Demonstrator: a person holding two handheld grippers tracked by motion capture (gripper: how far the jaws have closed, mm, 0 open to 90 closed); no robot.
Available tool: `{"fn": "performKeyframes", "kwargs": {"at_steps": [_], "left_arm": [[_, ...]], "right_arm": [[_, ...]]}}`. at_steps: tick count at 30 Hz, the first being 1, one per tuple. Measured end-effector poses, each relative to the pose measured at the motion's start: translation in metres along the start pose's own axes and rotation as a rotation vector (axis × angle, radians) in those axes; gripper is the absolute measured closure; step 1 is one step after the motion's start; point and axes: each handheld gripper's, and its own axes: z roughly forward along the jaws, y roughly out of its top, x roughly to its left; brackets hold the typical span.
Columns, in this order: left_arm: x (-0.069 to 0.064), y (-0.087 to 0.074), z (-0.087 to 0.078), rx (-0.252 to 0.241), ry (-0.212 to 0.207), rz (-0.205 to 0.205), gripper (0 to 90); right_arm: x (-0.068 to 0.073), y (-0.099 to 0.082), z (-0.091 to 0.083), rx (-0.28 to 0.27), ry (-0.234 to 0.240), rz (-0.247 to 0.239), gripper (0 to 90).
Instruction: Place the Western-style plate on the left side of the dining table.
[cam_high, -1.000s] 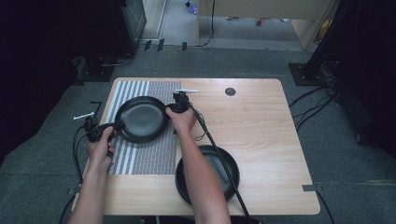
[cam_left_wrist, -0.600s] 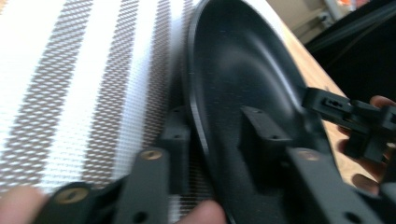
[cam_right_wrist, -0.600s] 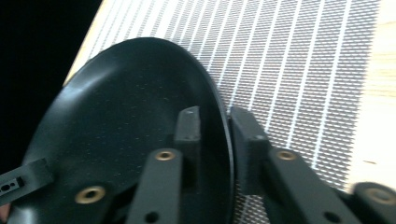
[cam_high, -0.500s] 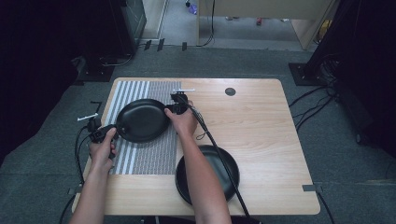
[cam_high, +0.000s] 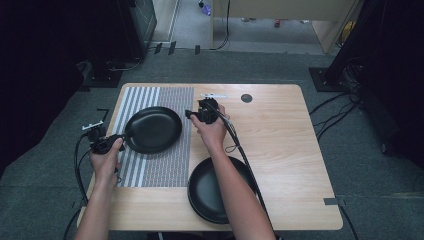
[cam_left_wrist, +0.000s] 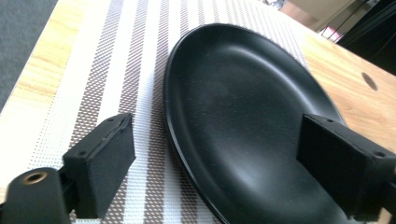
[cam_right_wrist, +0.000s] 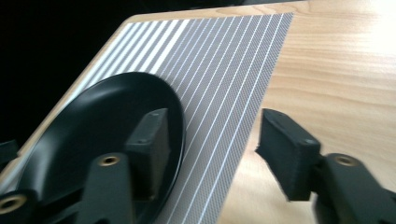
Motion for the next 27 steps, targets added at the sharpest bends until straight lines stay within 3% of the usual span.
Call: {"fn": "performKeyframes", "kwargs": {"at_steps": [2,4,9,12,17,27], "left_arm": [[-0.006,-0.002,-0.004,-0.006,0.017,0.019,11.3],[-0.011,-0.004,-0.009,-0.018,0.016,0.034,11.2],[-0.023,-0.009,-0.017,-0.038,0.017,0.07,11.2],[-0.029,-0.012,-0.021,-0.038,0.022,0.097,11.2],[-0.038,-0.022,-0.027,-0.027,0.017,0.123,10.7],[-0.041,-0.04,-0.045,-0.035,0.048,0.138,10.0]], "right_arm": [[-0.002,-0.002,-0.011,-0.011,-0.001,-0.016,34.5],[-0.003,-0.006,-0.024,-0.018,-0.025,-0.057,32.9],[-0.014,-0.014,-0.05,-0.014,-0.065,-0.103,33.0],[-0.021,-0.019,-0.066,-0.031,-0.054,-0.093,30.4],[-0.035,-0.029,-0.095,-0.088,-0.101,-0.094,28.6],[-0.055,-0.056,-0.132,-0.091,-0.139,-0.082,28.6]]}}
